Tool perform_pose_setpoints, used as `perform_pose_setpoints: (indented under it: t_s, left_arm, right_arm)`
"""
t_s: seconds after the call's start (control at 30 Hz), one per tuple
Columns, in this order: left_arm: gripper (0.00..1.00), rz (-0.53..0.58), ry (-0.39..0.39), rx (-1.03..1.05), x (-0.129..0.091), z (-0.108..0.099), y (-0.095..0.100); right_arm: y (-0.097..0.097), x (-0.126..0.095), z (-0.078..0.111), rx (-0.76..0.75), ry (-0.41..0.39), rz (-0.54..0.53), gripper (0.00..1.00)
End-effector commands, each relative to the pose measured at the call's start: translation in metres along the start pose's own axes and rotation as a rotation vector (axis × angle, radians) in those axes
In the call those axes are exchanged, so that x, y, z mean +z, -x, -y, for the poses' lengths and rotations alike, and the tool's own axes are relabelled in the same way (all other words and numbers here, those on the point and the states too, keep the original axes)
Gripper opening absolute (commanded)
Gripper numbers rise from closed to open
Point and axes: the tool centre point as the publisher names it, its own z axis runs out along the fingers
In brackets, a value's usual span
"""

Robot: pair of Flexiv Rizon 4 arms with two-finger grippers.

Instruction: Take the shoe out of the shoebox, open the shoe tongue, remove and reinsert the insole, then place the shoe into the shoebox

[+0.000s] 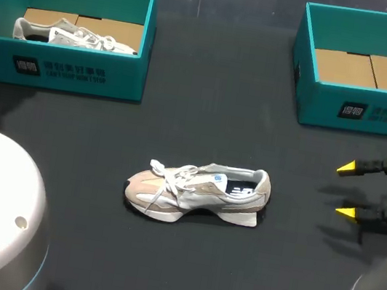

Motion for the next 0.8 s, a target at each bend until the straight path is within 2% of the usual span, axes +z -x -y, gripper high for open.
perform_pose_setpoints:
  t_s: [0.03, 0.27, 0.8]
  left_arm:
    - [1.0, -0.002, 0.001, 0.001, 0.0, 0.001, -0.001]
    - [1.0, -0.002, 0.001, 0.001, 0.0, 0.001, -0.001]
    - [1.0, -0.002, 0.001, 0.001, 0.0, 0.001, -0.001]
  right_arm:
    - [0.002, 0.002, 0.006, 0.038, -0.018, 0.007, 1.0]
    - [0.005, 0.014, 0.023, 0.078, 0.038, 0.014, 1.0]
    - [0.006, 0.028, 0.026, 0.081, 0.065, 0.003, 1.0]
